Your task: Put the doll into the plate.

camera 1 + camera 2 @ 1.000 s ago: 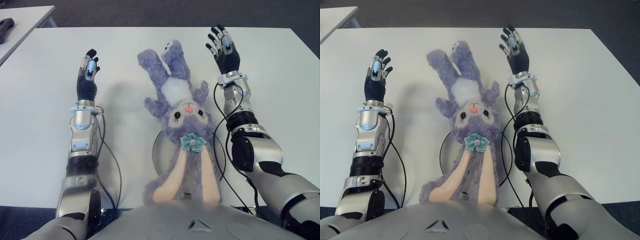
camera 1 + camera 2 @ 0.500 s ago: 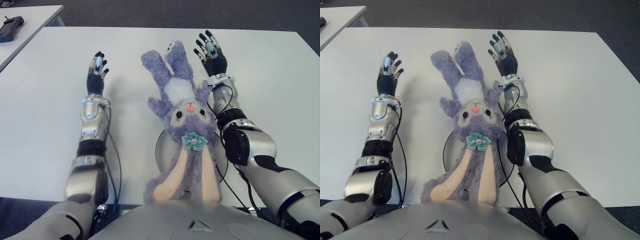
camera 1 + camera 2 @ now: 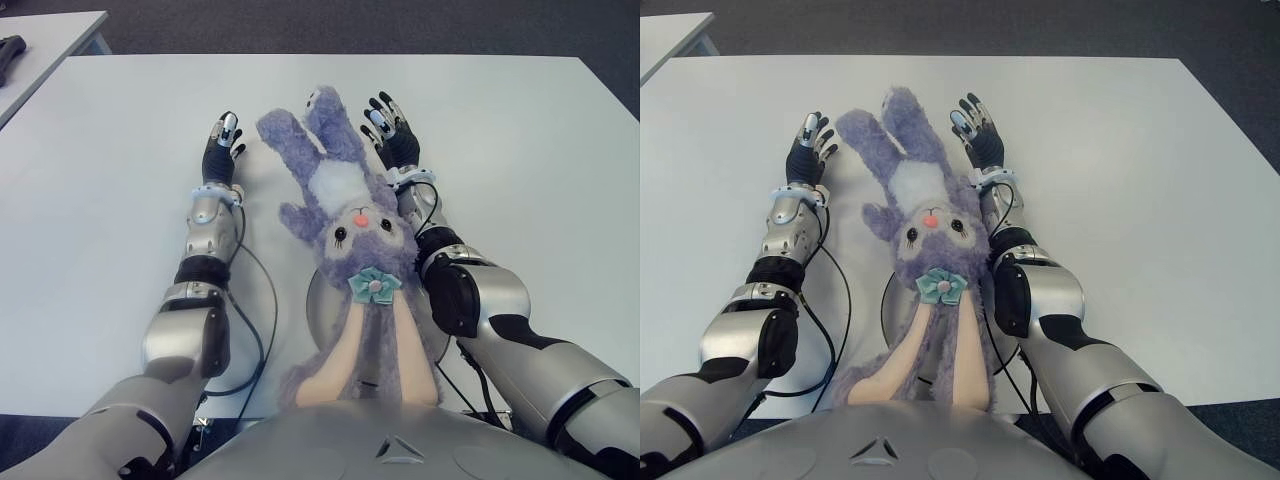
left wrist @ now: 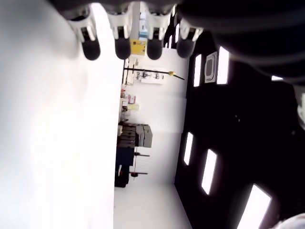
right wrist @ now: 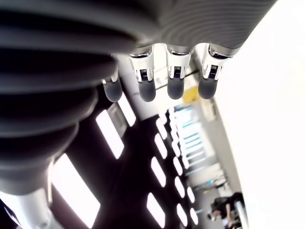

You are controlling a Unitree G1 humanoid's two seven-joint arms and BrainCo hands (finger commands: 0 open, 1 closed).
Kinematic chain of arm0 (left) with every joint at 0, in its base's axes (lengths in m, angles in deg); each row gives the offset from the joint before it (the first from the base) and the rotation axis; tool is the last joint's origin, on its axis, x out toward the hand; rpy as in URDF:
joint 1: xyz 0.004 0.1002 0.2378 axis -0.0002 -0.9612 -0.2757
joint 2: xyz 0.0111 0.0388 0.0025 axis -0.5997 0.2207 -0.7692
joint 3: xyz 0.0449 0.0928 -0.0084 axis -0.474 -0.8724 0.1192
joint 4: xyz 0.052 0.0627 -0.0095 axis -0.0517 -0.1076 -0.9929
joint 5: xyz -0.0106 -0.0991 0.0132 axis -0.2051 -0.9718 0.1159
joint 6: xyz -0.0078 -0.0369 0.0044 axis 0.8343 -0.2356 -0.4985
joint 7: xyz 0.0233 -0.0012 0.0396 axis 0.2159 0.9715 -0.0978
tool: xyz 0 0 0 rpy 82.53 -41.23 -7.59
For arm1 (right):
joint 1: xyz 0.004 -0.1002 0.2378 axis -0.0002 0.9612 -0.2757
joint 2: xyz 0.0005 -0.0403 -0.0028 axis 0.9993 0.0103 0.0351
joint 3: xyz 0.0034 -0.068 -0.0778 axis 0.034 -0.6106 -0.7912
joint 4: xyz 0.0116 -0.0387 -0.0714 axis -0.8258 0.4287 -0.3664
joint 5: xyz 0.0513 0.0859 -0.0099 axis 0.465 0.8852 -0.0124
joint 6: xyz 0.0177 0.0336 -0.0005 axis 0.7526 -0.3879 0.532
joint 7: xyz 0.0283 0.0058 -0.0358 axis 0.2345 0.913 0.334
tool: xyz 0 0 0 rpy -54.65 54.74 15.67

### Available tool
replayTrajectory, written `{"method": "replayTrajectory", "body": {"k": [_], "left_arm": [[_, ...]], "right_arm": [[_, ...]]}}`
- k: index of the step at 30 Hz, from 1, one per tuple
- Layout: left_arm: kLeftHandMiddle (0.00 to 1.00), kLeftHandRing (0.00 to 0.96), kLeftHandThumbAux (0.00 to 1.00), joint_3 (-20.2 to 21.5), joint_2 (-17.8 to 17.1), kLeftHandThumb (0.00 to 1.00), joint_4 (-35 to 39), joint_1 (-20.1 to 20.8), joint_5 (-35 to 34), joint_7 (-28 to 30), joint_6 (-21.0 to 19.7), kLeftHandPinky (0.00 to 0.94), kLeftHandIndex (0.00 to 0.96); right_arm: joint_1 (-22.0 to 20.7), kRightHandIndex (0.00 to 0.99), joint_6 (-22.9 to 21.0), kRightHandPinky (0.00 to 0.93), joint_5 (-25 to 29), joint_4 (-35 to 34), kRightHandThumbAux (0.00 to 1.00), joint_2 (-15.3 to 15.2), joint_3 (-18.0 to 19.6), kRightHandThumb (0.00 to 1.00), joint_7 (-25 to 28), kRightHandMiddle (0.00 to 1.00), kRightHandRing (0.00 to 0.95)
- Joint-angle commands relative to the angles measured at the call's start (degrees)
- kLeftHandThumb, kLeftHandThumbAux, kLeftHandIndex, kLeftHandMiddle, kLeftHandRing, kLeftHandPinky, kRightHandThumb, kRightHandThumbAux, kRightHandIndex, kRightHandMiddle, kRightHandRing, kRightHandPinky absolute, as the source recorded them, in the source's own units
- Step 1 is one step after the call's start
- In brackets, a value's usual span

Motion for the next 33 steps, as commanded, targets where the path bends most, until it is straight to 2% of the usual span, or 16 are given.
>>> {"method": "replayTrajectory", "body": {"k": [1,8,24,33], "left_arm": [[0.076,0.000,0.343,0.0,1.0,0.000,-4.5,-0.4,0.4,-0.3,-0.6,0.000,0.032],[0.080,0.004,0.367,-0.5,0.9,0.000,-6.7,0.3,1.2,-1.2,-1.0,0.000,0.052],[0.086,0.013,0.397,-1.4,-0.5,0.000,-8.4,0.6,3.5,-3.2,-2.1,0.000,0.047],[0.084,0.011,0.410,-2.0,1.8,0.000,-8.2,-0.5,3.2,-1.8,-0.8,0.000,0.040]], "right_arm": [[1.1,0.045,-1.6,0.004,-0.6,1.1,0.734,0.7,0.3,0.000,-0.7,0.049,0.011],[1.7,0.040,-1.5,0.011,-0.3,1.2,0.731,0.4,0.6,0.000,0.5,0.047,0.013],[1.3,0.044,-2.1,0.000,-0.3,1.1,0.697,-3.1,1.3,0.000,7.2,0.047,0.013],[1.4,0.046,-4.1,0.016,1.2,0.8,0.681,-3.6,2.9,0.000,11.0,0.046,0.016]]}}
